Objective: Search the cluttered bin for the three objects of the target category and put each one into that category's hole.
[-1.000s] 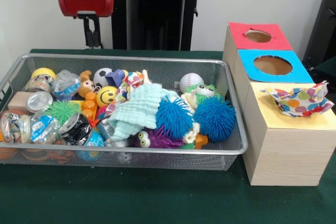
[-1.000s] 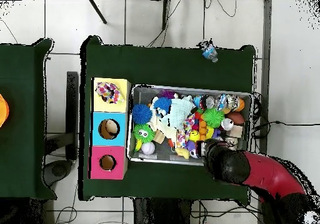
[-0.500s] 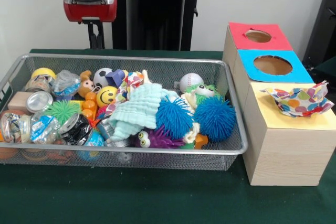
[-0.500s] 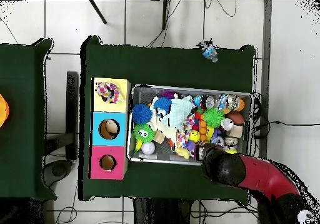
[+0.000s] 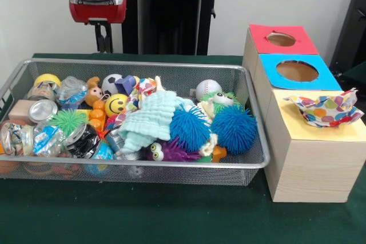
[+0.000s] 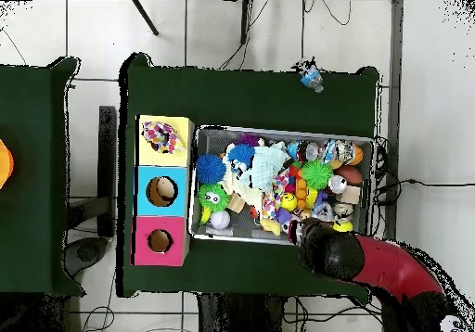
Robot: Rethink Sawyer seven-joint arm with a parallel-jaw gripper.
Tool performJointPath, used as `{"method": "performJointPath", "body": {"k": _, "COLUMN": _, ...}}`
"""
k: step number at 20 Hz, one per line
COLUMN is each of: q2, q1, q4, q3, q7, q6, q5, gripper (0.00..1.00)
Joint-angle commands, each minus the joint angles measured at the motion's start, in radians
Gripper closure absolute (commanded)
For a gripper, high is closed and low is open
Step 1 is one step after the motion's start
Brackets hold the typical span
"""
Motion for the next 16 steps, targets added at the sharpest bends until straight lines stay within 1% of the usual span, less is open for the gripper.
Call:
{"method": "performJointPath", "body": {"k": 1, "q2": 0.025, "q1": 0.018, "q4": 0.103, "q3": -0.025, "q7": 0.153, "q6": -0.092, "q5": -0.027, "gripper": 1.00}}
{"method": "performJointPath", "body": {"k": 3, "q2": 0.031, "q1": 0.035, "q4": 0.101, "q3": -0.045, "q7": 0.167, "q6": -0.106, "q5": -0.032, "gripper": 1.00}}
{"method": "performJointPath", "body": {"k": 5, "q2": 0.061, "q1": 0.053, "q4": 0.100, "q3": -0.062, "q7": 0.188, "q6": -0.136, "q5": -0.029, "gripper": 1.00}}
{"method": "performJointPath", "body": {"k": 6, "q2": 0.072, "q1": 0.070, "q4": 0.101, "q3": -0.081, "q7": 0.210, "q6": -0.156, "q5": -0.026, "gripper": 1.00}}
{"method": "performJointPath", "body": {"k": 8, "q2": 0.076, "q1": 0.097, "q4": 0.100, "q3": -0.107, "q7": 0.220, "q6": -0.186, "q5": -0.027, "gripper": 1.00}}
{"method": "performJointPath", "body": {"k": 11, "q2": 0.077, "q1": 0.110, "q4": 0.090, "q3": -0.117, "q7": 0.207, "q6": -0.178, "q5": -0.010, "gripper": 1.00}}
{"method": "performJointPath", "body": {"k": 13, "q2": 0.058, "q1": 0.121, "q4": 0.063, "q3": -0.120, "q7": 0.186, "q6": -0.146, "q5": 0.004, "gripper": 1.00}}
{"method": "performJointPath", "body": {"k": 14, "q2": 0.053, "q1": 0.124, "q4": 0.043, "q3": -0.118, "q7": 0.180, "q6": -0.121, "q5": 0.020, "gripper": 1.00}}
{"method": "performJointPath", "body": {"k": 15, "q2": 0.049, "q1": 0.129, "q4": 0.025, "q3": -0.121, "q7": 0.178, "q6": -0.117, "q5": 0.026, "gripper": 1.00}}
{"method": "performJointPath", "body": {"k": 16, "q2": 0.045, "q1": 0.136, "q4": -0.015, "q3": -0.118, "q7": 0.173, "q6": -0.101, "q5": 0.038, "gripper": 1.00}}
